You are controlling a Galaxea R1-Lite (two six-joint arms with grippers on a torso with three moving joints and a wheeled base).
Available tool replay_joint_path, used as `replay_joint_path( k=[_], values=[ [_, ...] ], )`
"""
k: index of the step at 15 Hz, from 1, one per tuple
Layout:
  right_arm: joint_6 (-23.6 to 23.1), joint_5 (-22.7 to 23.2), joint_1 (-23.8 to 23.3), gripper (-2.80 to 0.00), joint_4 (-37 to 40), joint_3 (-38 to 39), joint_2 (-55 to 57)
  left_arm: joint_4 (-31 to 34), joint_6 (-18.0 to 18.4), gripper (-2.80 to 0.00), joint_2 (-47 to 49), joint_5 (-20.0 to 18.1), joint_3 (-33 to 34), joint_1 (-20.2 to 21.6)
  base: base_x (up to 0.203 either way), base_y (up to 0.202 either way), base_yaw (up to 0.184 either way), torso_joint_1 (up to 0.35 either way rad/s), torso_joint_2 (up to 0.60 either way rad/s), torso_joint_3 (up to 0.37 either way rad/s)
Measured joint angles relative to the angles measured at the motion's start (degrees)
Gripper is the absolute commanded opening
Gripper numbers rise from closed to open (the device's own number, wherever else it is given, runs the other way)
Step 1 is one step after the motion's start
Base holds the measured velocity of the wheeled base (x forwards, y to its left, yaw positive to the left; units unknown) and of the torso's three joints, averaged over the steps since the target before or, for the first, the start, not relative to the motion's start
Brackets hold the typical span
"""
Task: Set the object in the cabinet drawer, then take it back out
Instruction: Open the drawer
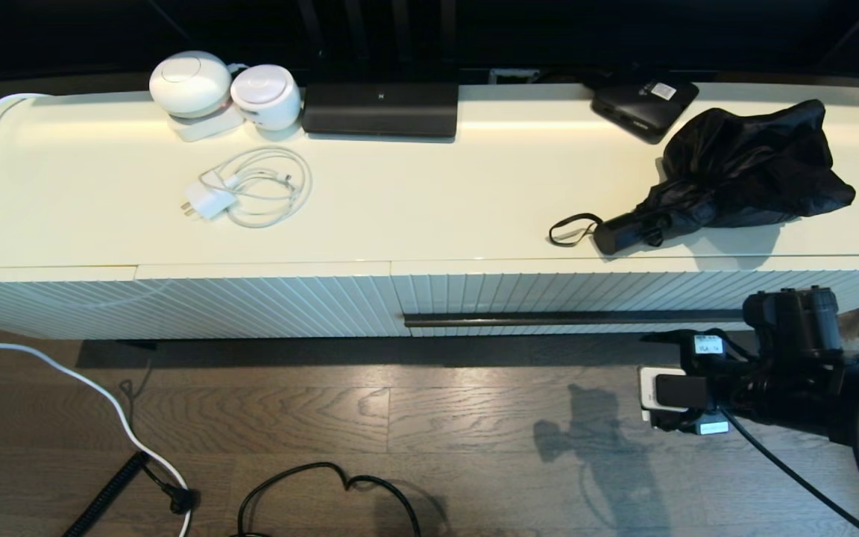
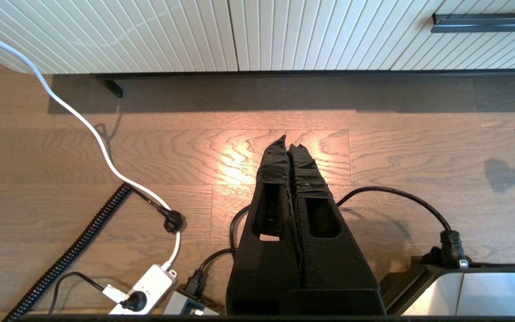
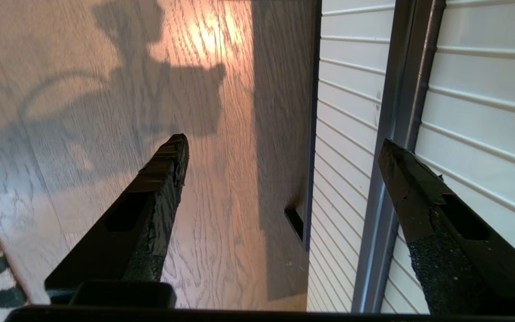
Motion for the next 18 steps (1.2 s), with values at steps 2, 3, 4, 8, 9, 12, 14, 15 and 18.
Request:
replay_joint_path(
  k=[2,3,4,8,9,12,14,15,18],
  values=[
    [0.2,0.2,0.3,0.00,-2.1,-1.1,1.9,0.0,0.0,-2.80,0.0,0.0,0.0,0.0,0.000,0.000,0.000,0.000,0.00,0.000],
    [0.4,0.3,0.3,0.00,-3.6,-1.5,2.8,0.0,0.0,-2.80,0.0,0.0,0.0,0.0,0.000,0.000,0.000,0.000,0.00,0.000],
    [0.6,0.4,0.5,0.00,-5.3,-1.8,3.6,0.0,0.0,-2.80,0.0,0.0,0.0,0.0,0.000,0.000,0.000,0.000,0.00,0.000],
    [1.2,0.8,0.7,0.00,-10.0,-3.3,7.0,0.0,0.0,-2.80,0.0,0.0,0.0,0.0,0.000,0.000,0.000,0.000,0.00,0.000],
    [1.3,0.9,0.8,0.00,-10.5,-3.5,7.6,0.0,0.0,-2.80,0.0,0.0,0.0,0.0,0.000,0.000,0.000,0.000,0.00,0.000],
    [1.4,1.2,0.9,0.00,-10.9,-4.5,9.3,0.0,0.0,-2.80,0.0,0.0,0.0,0.0,0.000,0.000,0.000,0.000,0.00,0.000],
    [1.4,1.3,0.9,0.00,-10.9,-5.4,10.1,0.0,0.0,-2.80,0.0,0.0,0.0,0.0,0.000,0.000,0.000,0.000,0.00,0.000],
    [1.4,1.3,0.9,0.00,-11.0,-5.8,10.4,0.0,0.0,-2.80,0.0,0.0,0.0,0.0,0.000,0.000,0.000,0.000,0.00,0.000],
    [1.4,1.8,0.9,0.00,-10.7,-7.3,10.9,0.0,0.0,-2.80,0.0,0.0,0.0,0.0,0.000,0.000,0.000,0.000,0.00,0.000]
  ],
)
